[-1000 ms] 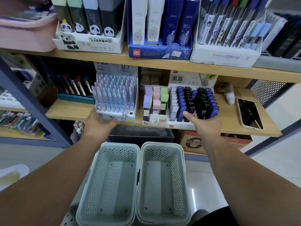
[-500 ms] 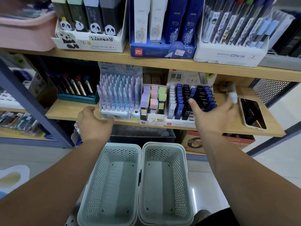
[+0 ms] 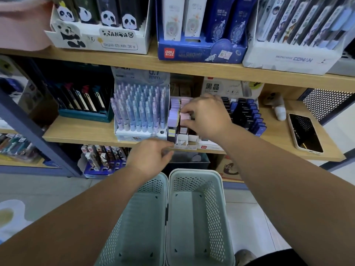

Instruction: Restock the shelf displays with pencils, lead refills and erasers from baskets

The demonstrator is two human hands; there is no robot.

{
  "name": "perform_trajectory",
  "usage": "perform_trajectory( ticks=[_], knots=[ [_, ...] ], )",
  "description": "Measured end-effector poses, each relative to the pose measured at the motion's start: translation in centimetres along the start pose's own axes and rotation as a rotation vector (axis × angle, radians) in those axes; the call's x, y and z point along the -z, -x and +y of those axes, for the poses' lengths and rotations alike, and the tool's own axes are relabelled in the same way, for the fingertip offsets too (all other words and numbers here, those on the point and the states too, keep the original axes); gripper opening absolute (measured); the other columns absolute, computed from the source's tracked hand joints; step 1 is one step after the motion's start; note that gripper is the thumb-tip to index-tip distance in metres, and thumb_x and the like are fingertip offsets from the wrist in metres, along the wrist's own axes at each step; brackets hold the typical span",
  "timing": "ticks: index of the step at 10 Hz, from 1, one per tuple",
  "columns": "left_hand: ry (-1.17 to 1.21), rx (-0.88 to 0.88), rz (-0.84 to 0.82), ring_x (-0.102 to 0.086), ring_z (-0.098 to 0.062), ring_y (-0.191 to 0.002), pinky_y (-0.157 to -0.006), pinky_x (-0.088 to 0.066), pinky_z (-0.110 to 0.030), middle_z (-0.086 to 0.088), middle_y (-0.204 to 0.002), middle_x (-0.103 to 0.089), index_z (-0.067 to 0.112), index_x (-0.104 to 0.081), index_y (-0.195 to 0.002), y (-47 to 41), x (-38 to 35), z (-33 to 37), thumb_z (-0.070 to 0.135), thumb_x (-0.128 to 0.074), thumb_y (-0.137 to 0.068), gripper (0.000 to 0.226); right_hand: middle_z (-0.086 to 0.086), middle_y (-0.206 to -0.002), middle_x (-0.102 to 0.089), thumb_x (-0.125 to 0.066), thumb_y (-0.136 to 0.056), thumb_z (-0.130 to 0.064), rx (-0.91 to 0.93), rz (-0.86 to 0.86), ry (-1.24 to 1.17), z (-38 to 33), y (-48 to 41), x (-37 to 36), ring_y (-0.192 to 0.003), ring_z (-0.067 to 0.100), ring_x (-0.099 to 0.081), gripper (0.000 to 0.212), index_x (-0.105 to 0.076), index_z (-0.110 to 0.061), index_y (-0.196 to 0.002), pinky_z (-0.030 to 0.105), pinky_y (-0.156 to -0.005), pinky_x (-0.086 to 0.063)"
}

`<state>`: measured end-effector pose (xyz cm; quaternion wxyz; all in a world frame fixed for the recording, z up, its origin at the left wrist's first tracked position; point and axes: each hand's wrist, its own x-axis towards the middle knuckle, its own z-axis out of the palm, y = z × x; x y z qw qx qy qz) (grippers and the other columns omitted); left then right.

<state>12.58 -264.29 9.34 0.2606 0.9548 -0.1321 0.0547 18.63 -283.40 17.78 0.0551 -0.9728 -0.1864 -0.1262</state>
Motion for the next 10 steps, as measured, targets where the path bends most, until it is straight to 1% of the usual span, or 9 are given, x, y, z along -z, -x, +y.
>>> perform_trajectory(
  ticks=[1,2,3,4,5,6,8,9,10],
  knots=[
    [-0.004,-0.046,0.028,-0.068,-0.019,-0.093,-0.081,-0.057,-0.036,0.005,-0.108,-0.071,0.036,-0.074,-0.114,-0.4,-0.2,-0.2,0.038,-0.065,-0.090,0.025,-0.004,-0.108,-0.074,-0.075,-0.085,-0.038,-0.005,-0.021,-0.089,0.9,-1.0,0.0,-0.113,0.026,-0.054,0.027,-0.076,-0.031,-0.110,0.037,-0.098,-0.034],
    [0.003,-0.081,0.061,-0.068,-0.022,-0.087,-0.075,-0.057,-0.035,0.003,-0.103,-0.071,0.030,-0.077,-0.108,-0.5,-0.2,0.0,0.032,-0.068,-0.089,0.021,-0.006,-0.104,-0.075,-0.078,-0.083,-0.037,0.000,-0.031,-0.164,1.4,-1.6,0.2,-0.107,0.025,-0.061,0.025,-0.078,-0.030,-0.107,0.040,-0.098,-0.044],
    [0.003,-0.111,0.071,-0.068,-0.023,-0.084,-0.071,-0.057,-0.037,0.002,-0.100,-0.070,0.025,-0.077,-0.108,-0.5,-0.3,-0.1,0.030,-0.070,-0.088,0.022,-0.003,-0.105,-0.071,-0.078,-0.083,-0.037,0.028,0.002,-0.160,1.2,-1.7,-0.1,-0.104,0.029,-0.059,0.021,-0.079,-0.030,-0.102,0.044,-0.097,-0.043],
    [-0.011,-0.134,0.066,-0.069,-0.022,-0.083,-0.071,-0.057,-0.034,0.003,-0.103,-0.068,0.021,-0.077,-0.109,-0.4,-0.3,-0.1,0.029,-0.071,-0.087,0.024,-0.001,-0.104,-0.065,-0.079,-0.081,-0.037,-0.010,0.064,-0.159,1.1,-1.4,-0.6,-0.102,0.031,-0.058,0.024,-0.079,-0.029,-0.104,0.041,-0.098,-0.038],
    [-0.029,-0.132,0.054,-0.068,-0.021,-0.085,-0.075,-0.056,-0.033,0.004,-0.106,-0.066,0.021,-0.076,-0.112,-0.5,-0.4,-0.2,0.031,-0.069,-0.088,0.027,-0.004,-0.102,-0.067,-0.077,-0.082,-0.034,-0.026,0.095,-0.126,1.1,-1.0,-1.1,-0.106,0.029,-0.055,0.023,-0.076,-0.028,-0.104,0.039,-0.097,-0.033],
    [-0.036,-0.141,0.043,-0.068,-0.021,-0.087,-0.076,-0.056,-0.033,0.003,-0.107,-0.066,0.020,-0.076,-0.114,-0.4,-0.3,0.0,0.032,-0.070,-0.088,0.029,-0.004,-0.101,-0.069,-0.076,-0.082,-0.032,-0.017,0.108,-0.087,0.6,-0.8,-1.0,-0.106,0.029,-0.054,0.021,-0.075,-0.026,-0.101,0.039,-0.095,-0.033],
    [-0.055,-0.132,-0.013,-0.066,-0.018,-0.094,-0.078,-0.055,-0.033,0.006,-0.113,-0.063,0.025,-0.072,-0.121,-0.4,0.4,0.2,0.040,-0.065,-0.090,0.034,-0.002,-0.109,-0.069,-0.076,-0.082,-0.040,0.010,0.080,-0.030,0.6,-0.3,-0.3,-0.113,0.029,-0.053,0.030,-0.075,-0.026,-0.108,0.041,-0.095,-0.033],
    [-0.073,-0.127,-0.035,-0.066,-0.020,-0.099,-0.082,-0.056,-0.036,0.003,-0.117,-0.065,0.024,-0.068,-0.125,0.0,1.8,0.1,0.045,-0.063,-0.092,0.039,0.004,-0.109,-0.069,-0.077,-0.081,-0.042,0.026,0.110,-0.040,0.8,0.7,0.4,-0.112,0.033,-0.055,0.037,-0.074,-0.022,-0.112,0.044,-0.093,-0.039],
    [-0.125,-0.171,-0.006,-0.067,-0.021,-0.096,-0.077,-0.054,-0.034,0.001,-0.115,-0.067,0.021,-0.069,-0.120,0.3,4.3,-1.2,0.049,-0.061,-0.092,0.041,0.007,-0.106,-0.069,-0.075,-0.085,-0.041,0.113,0.110,-0.055,2.2,2.3,2.2,-0.106,0.033,-0.059,0.035,-0.073,-0.018,-0.111,0.047,-0.091,-0.048]
  ],
)
